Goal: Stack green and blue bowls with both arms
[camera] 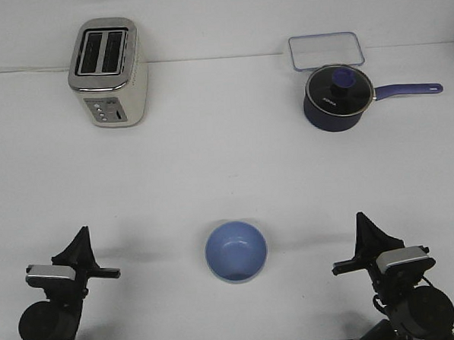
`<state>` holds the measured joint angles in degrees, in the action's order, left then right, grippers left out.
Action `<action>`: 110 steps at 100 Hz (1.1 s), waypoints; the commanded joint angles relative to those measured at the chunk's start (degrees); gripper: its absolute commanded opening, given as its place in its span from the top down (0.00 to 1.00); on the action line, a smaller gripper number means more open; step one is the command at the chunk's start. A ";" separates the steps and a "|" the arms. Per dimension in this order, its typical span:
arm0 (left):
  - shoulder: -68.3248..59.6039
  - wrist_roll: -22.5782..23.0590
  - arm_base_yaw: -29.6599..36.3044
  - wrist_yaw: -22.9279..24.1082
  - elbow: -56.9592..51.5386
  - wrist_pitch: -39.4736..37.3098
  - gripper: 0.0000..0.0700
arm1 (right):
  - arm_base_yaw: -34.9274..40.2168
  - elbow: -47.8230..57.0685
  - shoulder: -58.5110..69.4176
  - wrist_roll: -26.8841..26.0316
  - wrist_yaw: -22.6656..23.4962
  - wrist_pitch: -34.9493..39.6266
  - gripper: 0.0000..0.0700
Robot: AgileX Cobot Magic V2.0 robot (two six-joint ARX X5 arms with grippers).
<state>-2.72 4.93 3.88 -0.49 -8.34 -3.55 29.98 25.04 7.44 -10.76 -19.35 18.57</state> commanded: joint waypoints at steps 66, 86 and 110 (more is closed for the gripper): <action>2.49 -3.02 -1.66 -3.98 7.54 -6.91 0.98 | 0.39 0.35 0.04 0.33 -0.17 -0.57 1.00; 2.49 -3.02 -1.66 -3.98 7.54 -6.88 0.98 | 0.39 0.35 0.04 0.33 -0.17 -0.57 1.00; 2.49 -3.02 -1.66 -3.98 7.54 -6.88 0.98 | 0.39 0.35 0.04 0.33 -0.17 -0.61 1.00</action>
<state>-0.27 2.15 2.15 -4.45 -1.89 -9.85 29.98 25.04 7.44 -10.74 -19.40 18.55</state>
